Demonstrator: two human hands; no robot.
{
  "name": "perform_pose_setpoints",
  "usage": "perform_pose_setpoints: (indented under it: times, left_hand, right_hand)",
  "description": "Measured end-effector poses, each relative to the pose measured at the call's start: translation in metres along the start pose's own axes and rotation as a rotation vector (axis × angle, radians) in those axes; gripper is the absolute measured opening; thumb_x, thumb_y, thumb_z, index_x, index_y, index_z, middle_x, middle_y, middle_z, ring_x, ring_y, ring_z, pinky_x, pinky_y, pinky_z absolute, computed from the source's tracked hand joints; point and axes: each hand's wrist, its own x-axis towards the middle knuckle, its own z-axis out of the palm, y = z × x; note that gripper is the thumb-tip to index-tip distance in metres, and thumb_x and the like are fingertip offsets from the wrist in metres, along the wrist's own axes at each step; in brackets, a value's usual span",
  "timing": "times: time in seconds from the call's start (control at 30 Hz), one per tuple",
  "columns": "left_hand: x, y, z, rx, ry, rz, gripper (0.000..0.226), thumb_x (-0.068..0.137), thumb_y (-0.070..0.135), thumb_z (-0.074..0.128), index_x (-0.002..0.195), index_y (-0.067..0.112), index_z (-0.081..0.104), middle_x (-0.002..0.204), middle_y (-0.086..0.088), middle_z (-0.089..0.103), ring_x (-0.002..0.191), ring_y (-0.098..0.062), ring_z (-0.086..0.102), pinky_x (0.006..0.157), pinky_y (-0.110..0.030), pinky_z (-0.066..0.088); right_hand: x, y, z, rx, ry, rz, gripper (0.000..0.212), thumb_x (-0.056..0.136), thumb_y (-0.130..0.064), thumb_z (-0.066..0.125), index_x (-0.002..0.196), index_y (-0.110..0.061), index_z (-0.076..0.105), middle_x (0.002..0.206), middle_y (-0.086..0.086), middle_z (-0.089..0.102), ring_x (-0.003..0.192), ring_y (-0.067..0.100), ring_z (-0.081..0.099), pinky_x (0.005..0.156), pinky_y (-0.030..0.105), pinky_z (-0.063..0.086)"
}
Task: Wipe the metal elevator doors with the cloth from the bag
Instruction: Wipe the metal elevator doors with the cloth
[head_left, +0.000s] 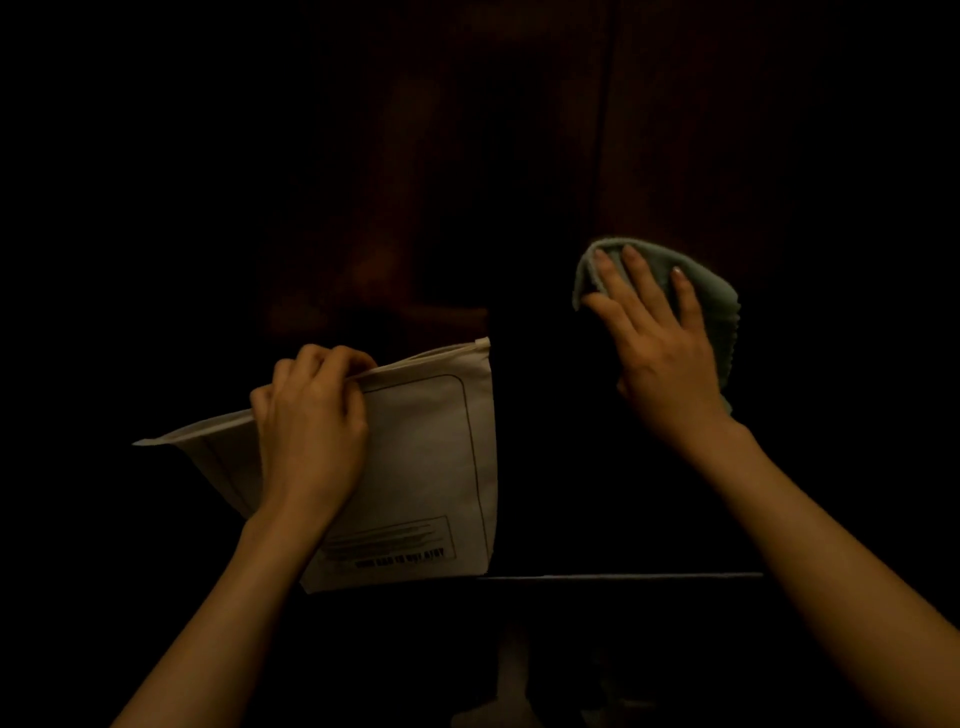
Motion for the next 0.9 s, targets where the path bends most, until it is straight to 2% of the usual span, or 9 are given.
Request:
perform_pose_setpoints:
  times: [0.17, 0.27, 0.33, 0.47, 0.63, 0.77, 0.83, 0.9]
  left_hand:
    - [0.01, 0.007, -0.007, -0.047, 0.04, 0.01, 0.02, 0.086, 0.002, 0.052, 0.1, 0.011, 0.063, 0.099, -0.01, 0.058, 0.096, -0.03, 0.05, 0.079, -0.039, 0.03]
    - [0.017, 0.015, -0.017, -0.089, 0.069, -0.011, 0.02, 0.086, 0.001, 0.053, 0.099, 0.011, 0.064, 0.099, -0.01, 0.059, 0.096, -0.031, 0.05, 0.08, -0.04, 0.031]
    - [0.001, 0.016, 0.001, -0.078, 0.081, -0.006, 0.02, 0.086, 0.002, 0.053, 0.1, 0.012, 0.064, 0.1, -0.01, 0.059, 0.096, -0.031, 0.05, 0.081, -0.04, 0.031]
    - [0.003, 0.024, -0.004, -0.134, 0.117, -0.016, 0.02, 0.086, 0.003, 0.052, 0.1, 0.014, 0.064, 0.1, -0.008, 0.058, 0.097, -0.028, 0.049, 0.081, -0.039, 0.03]
    - [0.005, 0.025, -0.009, -0.146, 0.121, -0.021, 0.021, 0.087, 0.004, 0.052, 0.102, 0.014, 0.063, 0.102, -0.008, 0.058, 0.099, -0.027, 0.049, 0.083, -0.039, 0.03]
    - [0.003, 0.022, -0.007, -0.112, 0.086, -0.038, 0.022, 0.087, 0.006, 0.051, 0.104, 0.016, 0.062, 0.103, -0.007, 0.058, 0.1, -0.027, 0.048, 0.083, -0.038, 0.029]
    - [0.001, 0.021, -0.004, -0.083, 0.053, -0.045, 0.023, 0.088, 0.007, 0.051, 0.105, 0.017, 0.062, 0.104, -0.007, 0.058, 0.101, -0.027, 0.048, 0.084, -0.039, 0.03]
    - [-0.001, 0.018, -0.002, -0.041, 0.012, -0.043, 0.023, 0.089, 0.009, 0.049, 0.106, 0.018, 0.061, 0.104, -0.007, 0.058, 0.102, -0.027, 0.048, 0.085, -0.039, 0.03]
  right_hand:
    - [0.038, -0.012, -0.018, 0.088, 0.03, 0.103, 0.042, 0.087, -0.022, 0.045, 0.127, -0.01, 0.049, 0.154, 0.009, 0.025, 0.141, 0.021, 0.01, 0.113, 0.052, 0.009]
    - [0.059, -0.009, -0.034, 0.098, 0.019, 0.129, 0.041, 0.088, -0.013, 0.051, 0.128, -0.011, 0.048, 0.155, 0.009, 0.023, 0.143, 0.023, 0.009, 0.114, 0.052, 0.008]
    - [0.05, -0.006, -0.029, 0.063, 0.043, 0.109, 0.044, 0.086, -0.007, 0.055, 0.129, -0.011, 0.048, 0.155, 0.009, 0.021, 0.144, 0.025, 0.011, 0.115, 0.053, 0.008]
    - [0.088, 0.005, -0.051, 0.079, 0.123, 0.09, 0.048, 0.082, 0.004, 0.052, 0.127, -0.012, 0.047, 0.155, 0.009, 0.022, 0.144, 0.027, 0.013, 0.114, 0.054, 0.009]
    - [0.07, -0.001, -0.039, 0.12, 0.182, 0.076, 0.045, 0.082, 0.004, 0.051, 0.124, -0.012, 0.05, 0.153, 0.011, 0.026, 0.143, 0.026, 0.015, 0.114, 0.053, 0.01]
    - [-0.01, 0.0, 0.006, -0.004, 0.086, -0.136, 0.04, 0.081, -0.007, 0.039, 0.112, -0.004, 0.064, 0.141, 0.019, 0.044, 0.133, 0.034, 0.029, 0.11, 0.055, 0.018]
    - [-0.05, 0.007, 0.027, -0.11, -0.031, -0.305, 0.039, 0.082, -0.014, 0.039, 0.107, -0.007, 0.069, 0.138, 0.013, 0.048, 0.131, 0.03, 0.035, 0.109, 0.052, 0.02]
    - [-0.08, 0.014, 0.042, -0.192, -0.154, -0.44, 0.042, 0.084, -0.018, 0.037, 0.111, -0.012, 0.068, 0.141, 0.007, 0.043, 0.139, 0.027, 0.025, 0.109, 0.047, 0.016]
